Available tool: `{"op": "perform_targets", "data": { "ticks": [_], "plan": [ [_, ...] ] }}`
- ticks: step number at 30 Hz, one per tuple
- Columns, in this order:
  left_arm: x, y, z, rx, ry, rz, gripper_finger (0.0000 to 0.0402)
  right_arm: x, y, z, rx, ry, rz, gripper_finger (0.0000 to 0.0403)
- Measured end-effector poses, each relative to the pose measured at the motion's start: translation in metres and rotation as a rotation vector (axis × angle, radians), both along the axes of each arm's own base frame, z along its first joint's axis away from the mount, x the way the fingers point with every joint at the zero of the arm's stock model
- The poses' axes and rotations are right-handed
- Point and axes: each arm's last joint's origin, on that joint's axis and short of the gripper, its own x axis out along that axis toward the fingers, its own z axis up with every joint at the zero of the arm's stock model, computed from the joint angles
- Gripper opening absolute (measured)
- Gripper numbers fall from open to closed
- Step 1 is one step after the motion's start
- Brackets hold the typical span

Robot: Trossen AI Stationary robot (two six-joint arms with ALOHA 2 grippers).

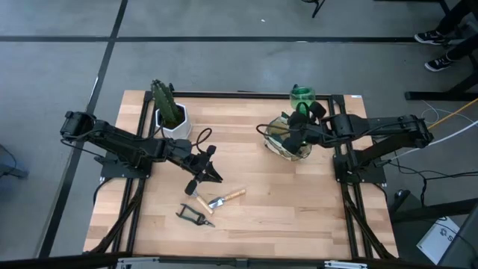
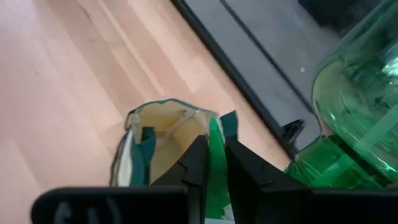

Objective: Pick & Place Garden tools in Gardening bag
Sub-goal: Put the spray bottle into the gardening bag

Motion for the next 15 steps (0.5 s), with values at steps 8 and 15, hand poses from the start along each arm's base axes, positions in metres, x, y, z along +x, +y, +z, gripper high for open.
{"op": "perform_targets", "data": {
  "ticks": [8, 15],
  "plan": [
    [0.0, 0.0, 0.0, 0.0, 0.0, 0.0, 0.0031, -0.004, 0.002, -0.001, 0.14, -0.035, -0.039, 0.0041],
    [0.0, 0.0, 0.0, 0.0, 0.0, 0.0, 0.0031, -0.012, 0.005, 0.004, 0.279, -0.091, -0.058, 0.0041]
  ]
}}
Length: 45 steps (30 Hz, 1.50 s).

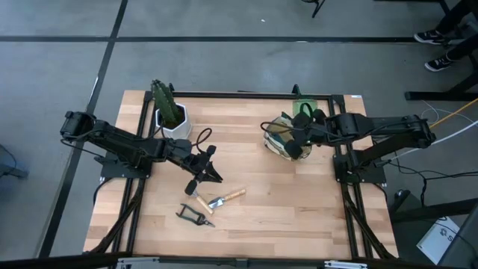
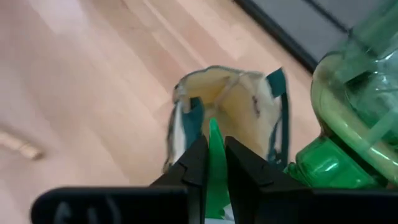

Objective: Pick & Place Garden tools in Gardening bag
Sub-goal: Put the spray bottle into the gardening bag

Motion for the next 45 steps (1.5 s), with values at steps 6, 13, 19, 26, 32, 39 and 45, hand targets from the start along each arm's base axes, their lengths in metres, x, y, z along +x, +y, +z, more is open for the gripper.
{"op": "perform_targets", "data": {
  "ticks": [6, 13, 19, 26, 32, 39, 45],
  "plan": [
    [0.0, 0.0, 0.0, 0.0, 0.0, 0.0, 0.0031, -0.004, 0.0, 0.007, 0.069, -0.103, -0.082, 0.0041],
    [0.0, 0.0, 0.0, 0.0, 0.0, 0.0, 0.0031, 0.01, 0.003, 0.015, 0.158, -0.277, -0.085, 0.0041],
    [0.0, 0.0, 0.0, 0.0, 0.0, 0.0, 0.0031, 0.015, 0.005, 0.018, 0.175, -0.295, 0.024, 0.0041],
    [0.0, 0.0, 0.0, 0.0, 0.0, 0.0, 0.0031, 0.014, 0.005, 0.017, 0.102, -0.233, 0.123, 0.0041],
    [0.0, 0.0, 0.0, 0.0, 0.0, 0.0, 0.0031, 0.011, 0.005, 0.014, 0.049, -0.146, 0.258, 0.0041],
    [0.0, 0.0, 0.0, 0.0, 0.0, 0.0, 0.0031, 0.004, 0.006, 0.008, 0.04, -0.014, 0.386, 0.0041],
    [0.0, 0.0, 0.0, 0.0, 0.0, 0.0, 0.0031, -0.003, 0.007, 0.003, 0.041, 0.099, 0.476, 0.0041]
  ]
}}
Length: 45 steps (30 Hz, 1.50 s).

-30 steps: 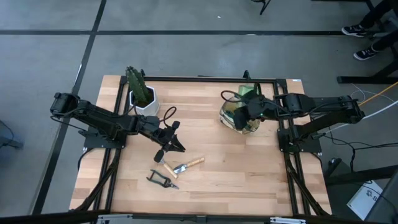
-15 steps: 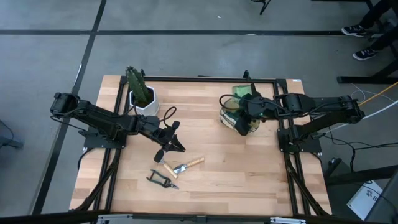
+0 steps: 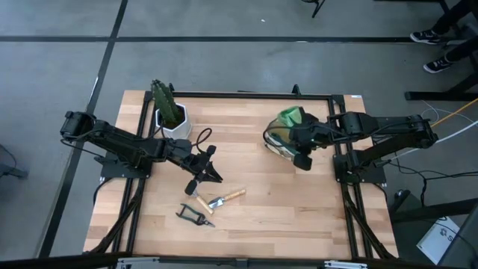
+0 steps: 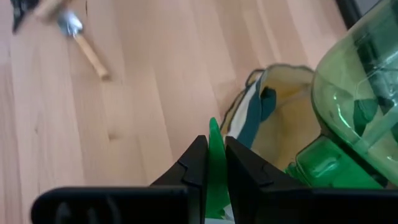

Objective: Pick & Place Garden tools in Gardening bag
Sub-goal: Put the spray bottle into the gardening bag

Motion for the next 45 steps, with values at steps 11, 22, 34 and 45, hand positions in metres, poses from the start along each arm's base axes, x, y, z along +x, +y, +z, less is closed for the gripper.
{"op": "perform_targets", "data": {
  "ticks": [11, 22, 34, 45],
  "plan": [
    [0.0, 0.0, 0.0, 0.0, 0.0, 0.0, 0.0031, -0.003, 0.0, -0.001, -0.001, 0.031, -0.004, 0.0041],
    [0.0, 0.0, 0.0, 0.0, 0.0, 0.0, 0.0031, 0.011, 0.001, -0.011, 0.008, 0.06, -0.032, 0.0041],
    [0.0, 0.0, 0.0, 0.0, 0.0, 0.0, 0.0031, 0.015, 0.004, -0.016, 0.077, 0.091, 0.047, 0.0041],
    [0.0, 0.0, 0.0, 0.0, 0.0, 0.0, 0.0031, 0.011, 0.004, -0.018, 0.192, 0.153, 0.099, 0.0041]
  ]
}}
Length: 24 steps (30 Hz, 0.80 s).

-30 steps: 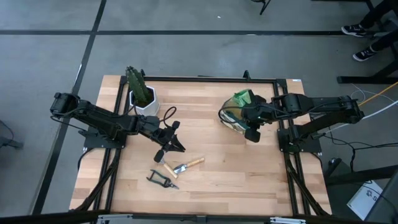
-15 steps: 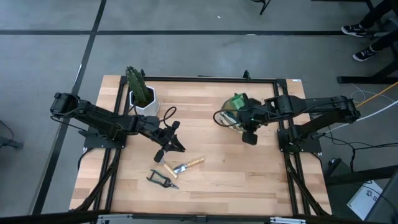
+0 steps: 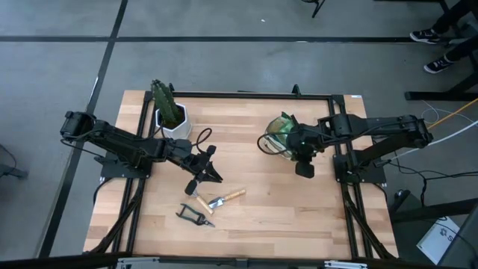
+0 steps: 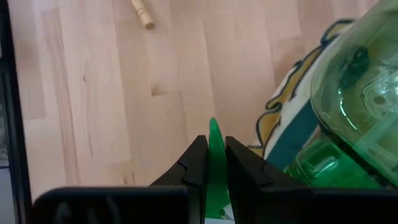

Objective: Pick & Place Garden tools in Gardening bag
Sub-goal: Put the spray bottle into the gardening bag

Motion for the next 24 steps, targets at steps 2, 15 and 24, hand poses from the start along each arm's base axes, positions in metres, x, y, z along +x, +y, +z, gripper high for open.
{"op": "perform_targets", "data": {
  "ticks": [2, 15, 24],
  "plan": [
    [0.0, 0.0, 0.0, 0.0, 0.0, 0.0, 0.0031, 0.0, -0.002, 0.0, 0.0, 0.006, -0.007, 0.0041],
    [0.0, 0.0, 0.0, 0.0, 0.0, 0.0, 0.0031, 0.001, -0.011, -0.001, 0.1, 0.021, -0.073, 0.0041],
    [0.0, 0.0, 0.0, 0.0, 0.0, 0.0, 0.0031, 0.001, -0.022, -0.001, 0.124, 0.019, -0.107, 0.0041]
  ]
}}
